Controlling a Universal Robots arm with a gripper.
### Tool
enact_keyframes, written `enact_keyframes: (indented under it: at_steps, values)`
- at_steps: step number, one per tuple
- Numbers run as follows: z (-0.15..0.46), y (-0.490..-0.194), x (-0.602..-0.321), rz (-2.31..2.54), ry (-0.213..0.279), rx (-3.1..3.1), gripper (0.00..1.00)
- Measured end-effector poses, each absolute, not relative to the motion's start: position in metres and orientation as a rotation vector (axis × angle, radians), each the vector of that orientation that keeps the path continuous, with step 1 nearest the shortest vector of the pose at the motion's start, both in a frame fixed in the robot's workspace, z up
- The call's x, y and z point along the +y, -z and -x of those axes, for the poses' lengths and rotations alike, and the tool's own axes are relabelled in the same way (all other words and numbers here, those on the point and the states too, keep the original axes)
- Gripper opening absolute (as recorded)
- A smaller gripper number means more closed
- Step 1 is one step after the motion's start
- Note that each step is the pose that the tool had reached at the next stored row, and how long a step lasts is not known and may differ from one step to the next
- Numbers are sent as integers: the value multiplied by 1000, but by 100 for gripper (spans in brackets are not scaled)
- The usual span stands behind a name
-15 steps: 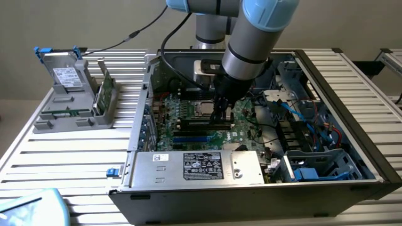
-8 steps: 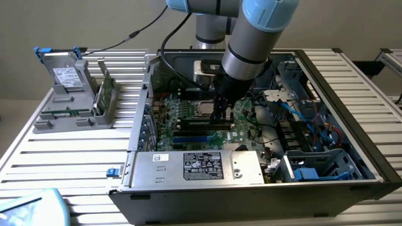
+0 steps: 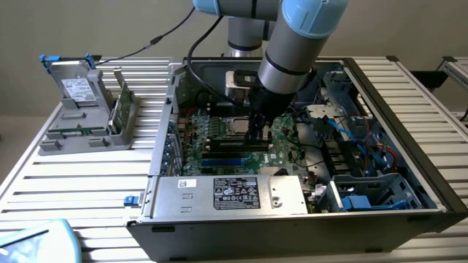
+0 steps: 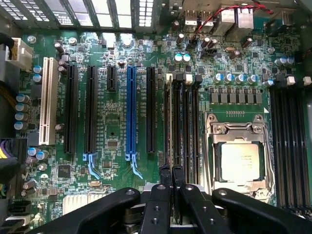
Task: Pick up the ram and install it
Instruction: 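Insert the ram into the slot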
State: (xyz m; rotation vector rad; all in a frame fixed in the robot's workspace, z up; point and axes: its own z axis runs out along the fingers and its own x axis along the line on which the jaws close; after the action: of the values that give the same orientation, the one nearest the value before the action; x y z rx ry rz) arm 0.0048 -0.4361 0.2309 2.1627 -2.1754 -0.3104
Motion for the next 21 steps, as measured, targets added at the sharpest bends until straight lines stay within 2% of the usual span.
enact_keyframes:
  at_steps: [21]
  values:
    - [-4,-227,-435,-2163,311,-2176,13]
